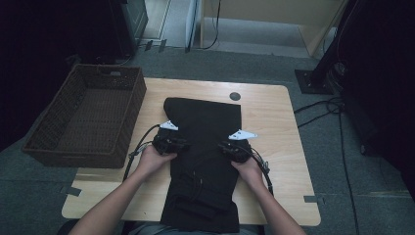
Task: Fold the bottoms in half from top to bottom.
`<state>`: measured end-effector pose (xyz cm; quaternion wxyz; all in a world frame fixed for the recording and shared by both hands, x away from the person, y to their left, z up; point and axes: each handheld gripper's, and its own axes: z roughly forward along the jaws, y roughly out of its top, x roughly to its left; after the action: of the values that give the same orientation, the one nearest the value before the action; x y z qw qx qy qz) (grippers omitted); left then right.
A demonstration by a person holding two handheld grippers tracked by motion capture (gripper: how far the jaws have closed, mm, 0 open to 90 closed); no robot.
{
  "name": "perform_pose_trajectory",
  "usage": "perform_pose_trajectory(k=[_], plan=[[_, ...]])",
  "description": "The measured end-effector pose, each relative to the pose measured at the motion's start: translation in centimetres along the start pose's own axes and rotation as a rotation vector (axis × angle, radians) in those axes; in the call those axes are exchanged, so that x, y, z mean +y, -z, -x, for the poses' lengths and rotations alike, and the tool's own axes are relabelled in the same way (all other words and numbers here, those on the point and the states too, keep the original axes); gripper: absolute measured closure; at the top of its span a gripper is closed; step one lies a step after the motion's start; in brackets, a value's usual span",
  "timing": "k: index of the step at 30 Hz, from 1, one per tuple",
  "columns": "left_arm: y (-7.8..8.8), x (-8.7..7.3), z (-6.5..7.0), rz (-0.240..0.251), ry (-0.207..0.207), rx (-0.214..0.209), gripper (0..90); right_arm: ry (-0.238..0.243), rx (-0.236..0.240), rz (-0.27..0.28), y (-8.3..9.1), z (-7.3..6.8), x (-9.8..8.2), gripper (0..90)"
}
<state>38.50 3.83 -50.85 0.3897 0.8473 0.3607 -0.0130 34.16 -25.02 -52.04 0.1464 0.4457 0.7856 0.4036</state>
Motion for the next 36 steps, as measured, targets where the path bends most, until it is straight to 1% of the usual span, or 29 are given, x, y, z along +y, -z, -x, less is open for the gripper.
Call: perform_pose_trajectory(k=[2,3,5,10,12,14,15,16,17,18,19,20,21,23,24,25,26,27,28,29,30,33,34,35,36], plan=[[0.0,-0.1,0.2,-0.002,-0.001,-0.002,66.8,-0.002,0.003,-0.004,0.1,-0.1,-0.1,73.5],[0.1,-0.2,0.3,-0.003,-0.003,-0.005,66.8,-0.011,0.005,-0.008,0.2,-0.2,-0.1,73.2],[0.3,-0.7,0.6,0.006,0.007,-0.013,66.8,-0.008,0.021,-0.005,0.5,-0.3,-0.4,72.8],[0.4,-1.0,1.0,0.002,0.006,-0.014,66.9,-0.004,0.024,-0.005,0.9,-0.7,-0.8,72.8],[0.5,-1.3,1.4,-0.004,0.010,-0.027,66.9,0.003,0.023,-0.025,1.2,-0.9,-0.9,72.8],[0.6,-1.4,1.6,-0.008,0.010,-0.030,66.9,0.011,0.023,-0.027,1.3,-1.0,-1.0,72.8],[0.7,-1.9,2.2,-0.009,0.008,-0.040,66.9,0.007,0.033,-0.039,1.8,-1.2,-1.2,72.8],[0.7,-1.9,2.2,-0.009,0.008,-0.040,66.9,0.007,0.033,-0.039,1.8,-1.2,-1.2,72.8],[0.9,-2.3,2.7,-0.013,0.005,-0.053,66.8,0.014,0.038,-0.039,2.2,-1.5,-1.7,72.9],[0.9,-2.4,2.9,-0.015,0.002,-0.054,66.8,0.017,0.038,-0.037,2.4,-1.7,-1.8,72.9],[0.9,-2.4,2.9,-0.015,0.002,-0.054,66.7,0.019,0.042,-0.047,2.6,-1.8,-1.9,72.8],[0.9,-2.4,3.1,-0.017,-0.015,-0.052,66.0,0.019,0.047,-0.052,2.7,-1.8,-2.0,72.8],[0.9,-2.3,3.0,-0.022,-0.020,-0.055,64.2,0.023,0.048,-0.054,2.8,-1.8,-2.0,72.8],[0.8,-1.9,2.8,-0.017,-0.008,-0.050,59.9,0.009,0.062,-0.055,2.7,-1.5,-1.8,68.9],[0.8,-1.9,2.8,-0.017,-0.008,-0.050,58.0,0.009,0.062,-0.055,2.7,-1.5,-1.8,68.9],[0.9,-1.2,2.3,-0.011,-0.013,-0.043,57.3,-0.023,0.068,-0.032,2.6,-1.0,-1.4,65.8],[1.0,-0.9,2.0,-0.005,-0.009,-0.041,56.7,-0.025,0.059,-0.018,2.7,-0.7,-1.2,64.9],[1.0,-0.9,2.0,-0.005,-0.009,-0.041,55.5,-0.025,0.059,-0.018,2.7,-0.7,-1.2,64.9],[1.1,-0.1,1.1,0.018,0.008,-0.043,55.2,-0.043,0.058,-0.026,2.5,0.1,-0.4,62.6],[1.1,-0.1,1.1,0.018,0.008,-0.043,54.5,-0.043,0.058,-0.026,2.5,0.1,-0.4,62.6],[1.2,0.7,0.0,0.031,0.034,-0.048,53.8,-0.042,0.042,-0.013,2.4,0.9,0.3,62.3],[1.0,2.0,-1.7,0.031,0.043,-0.022,52.8,-0.048,0.031,-0.009,1.7,2.2,1.1,61.1],[1.0,2.0,-1.7,0.031,0.043,-0.022,52.5,-0.048,0.031,-0.009,1.7,2.2,1.1,61.1],[0.8,2.7,-2.6,0.025,0.046,-0.004,51.9,-0.047,0.017,-0.008,1.2,3.0,1.6,60.1],[0.6,3.2,-3.1,0.024,0.053,0.002,51.3,-0.047,0.008,-0.009,1.0,3.3,1.8,59.2]])
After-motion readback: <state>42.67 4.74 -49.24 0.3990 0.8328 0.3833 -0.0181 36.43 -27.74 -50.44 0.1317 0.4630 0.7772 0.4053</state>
